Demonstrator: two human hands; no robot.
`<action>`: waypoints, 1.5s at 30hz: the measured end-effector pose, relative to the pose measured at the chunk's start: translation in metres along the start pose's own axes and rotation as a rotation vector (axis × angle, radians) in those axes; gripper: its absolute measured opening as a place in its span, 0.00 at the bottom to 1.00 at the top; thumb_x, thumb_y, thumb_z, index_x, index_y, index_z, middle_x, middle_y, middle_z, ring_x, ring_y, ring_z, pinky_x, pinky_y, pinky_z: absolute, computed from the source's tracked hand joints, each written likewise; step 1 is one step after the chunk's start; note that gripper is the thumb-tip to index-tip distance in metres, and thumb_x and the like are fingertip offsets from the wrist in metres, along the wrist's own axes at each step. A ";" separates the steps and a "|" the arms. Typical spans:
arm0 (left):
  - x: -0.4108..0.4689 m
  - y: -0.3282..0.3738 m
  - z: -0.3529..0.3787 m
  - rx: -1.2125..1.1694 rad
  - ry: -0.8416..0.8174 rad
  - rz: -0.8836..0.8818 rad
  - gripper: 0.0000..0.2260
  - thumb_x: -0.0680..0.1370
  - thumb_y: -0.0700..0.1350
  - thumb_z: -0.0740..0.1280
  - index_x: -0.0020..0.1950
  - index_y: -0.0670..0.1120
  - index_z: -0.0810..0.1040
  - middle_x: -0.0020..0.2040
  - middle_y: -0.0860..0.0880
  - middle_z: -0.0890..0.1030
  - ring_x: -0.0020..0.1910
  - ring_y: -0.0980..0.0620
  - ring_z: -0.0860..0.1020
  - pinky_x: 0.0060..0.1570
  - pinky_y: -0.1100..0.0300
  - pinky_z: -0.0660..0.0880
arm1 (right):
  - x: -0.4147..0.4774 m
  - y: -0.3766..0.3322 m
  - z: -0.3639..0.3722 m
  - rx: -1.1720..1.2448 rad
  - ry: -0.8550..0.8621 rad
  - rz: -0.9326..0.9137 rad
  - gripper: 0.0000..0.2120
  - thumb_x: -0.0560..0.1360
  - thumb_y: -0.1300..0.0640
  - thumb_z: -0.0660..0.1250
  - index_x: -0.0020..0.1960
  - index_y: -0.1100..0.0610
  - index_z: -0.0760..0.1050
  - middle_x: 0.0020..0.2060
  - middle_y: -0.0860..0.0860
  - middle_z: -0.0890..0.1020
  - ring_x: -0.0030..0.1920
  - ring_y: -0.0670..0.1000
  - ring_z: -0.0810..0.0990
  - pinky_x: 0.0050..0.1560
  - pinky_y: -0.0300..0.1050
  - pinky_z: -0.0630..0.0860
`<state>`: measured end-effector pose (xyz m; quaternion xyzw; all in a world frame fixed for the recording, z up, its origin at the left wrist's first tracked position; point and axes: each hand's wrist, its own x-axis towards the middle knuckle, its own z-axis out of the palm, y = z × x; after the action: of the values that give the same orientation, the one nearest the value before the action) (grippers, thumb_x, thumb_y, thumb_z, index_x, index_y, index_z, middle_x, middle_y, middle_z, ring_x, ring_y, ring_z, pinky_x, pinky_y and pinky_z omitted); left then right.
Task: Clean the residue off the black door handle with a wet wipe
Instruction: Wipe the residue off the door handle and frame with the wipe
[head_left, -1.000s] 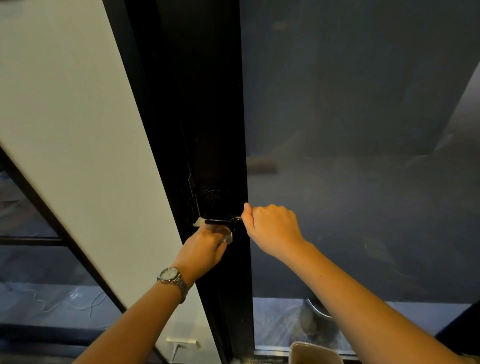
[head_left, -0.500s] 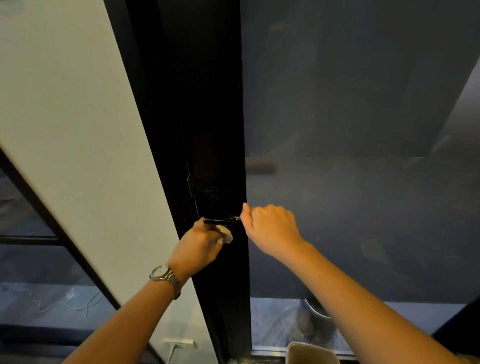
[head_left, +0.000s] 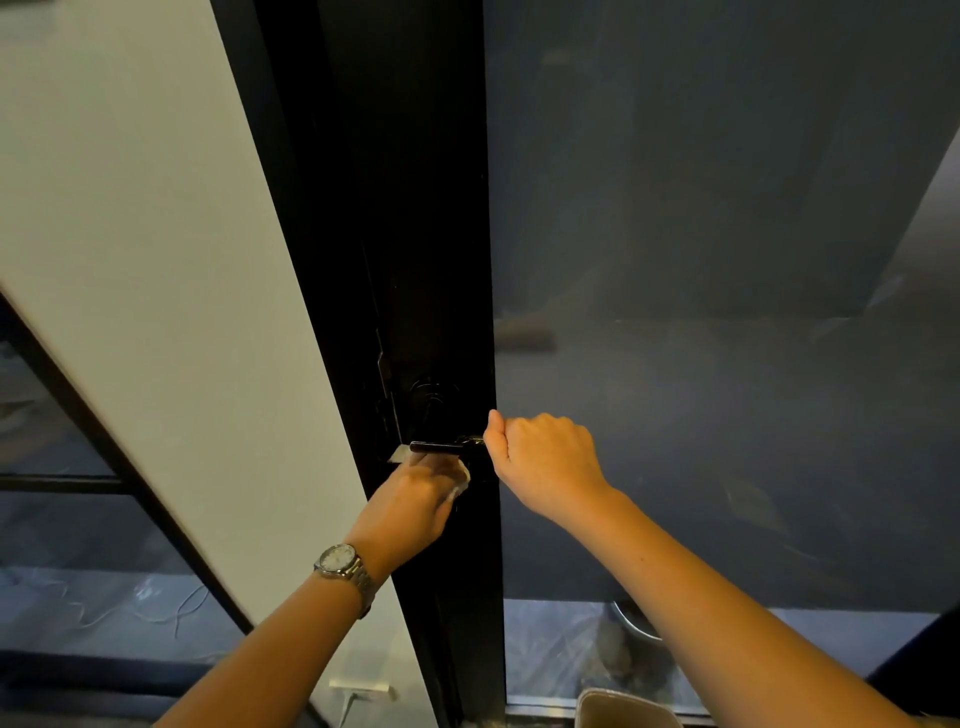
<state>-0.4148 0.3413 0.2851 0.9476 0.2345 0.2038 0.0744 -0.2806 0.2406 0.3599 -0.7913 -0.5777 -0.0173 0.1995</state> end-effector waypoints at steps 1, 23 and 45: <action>-0.001 -0.003 -0.001 -0.021 0.011 -0.030 0.10 0.77 0.43 0.63 0.54 0.44 0.81 0.62 0.47 0.75 0.60 0.49 0.74 0.59 0.62 0.72 | 0.000 0.000 -0.001 0.000 -0.003 -0.002 0.26 0.83 0.49 0.45 0.27 0.55 0.60 0.23 0.50 0.66 0.24 0.50 0.62 0.25 0.42 0.57; 0.011 0.030 0.007 -0.262 0.307 -0.443 0.10 0.77 0.35 0.61 0.56 0.39 0.76 0.61 0.42 0.71 0.35 0.58 0.72 0.37 0.79 0.70 | 0.000 0.000 0.001 -0.015 0.000 -0.004 0.26 0.83 0.49 0.46 0.27 0.55 0.60 0.23 0.49 0.65 0.24 0.49 0.61 0.25 0.42 0.58; -0.001 0.017 0.018 -0.032 0.193 -0.266 0.16 0.75 0.43 0.67 0.62 0.42 0.74 0.60 0.41 0.74 0.56 0.44 0.76 0.58 0.55 0.74 | 0.002 0.001 0.004 0.004 0.016 -0.031 0.26 0.82 0.49 0.46 0.27 0.55 0.60 0.23 0.49 0.66 0.24 0.50 0.63 0.25 0.42 0.59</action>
<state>-0.4015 0.3250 0.2726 0.8828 0.3608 0.2860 0.0929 -0.2797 0.2434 0.3564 -0.7818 -0.5882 -0.0256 0.2054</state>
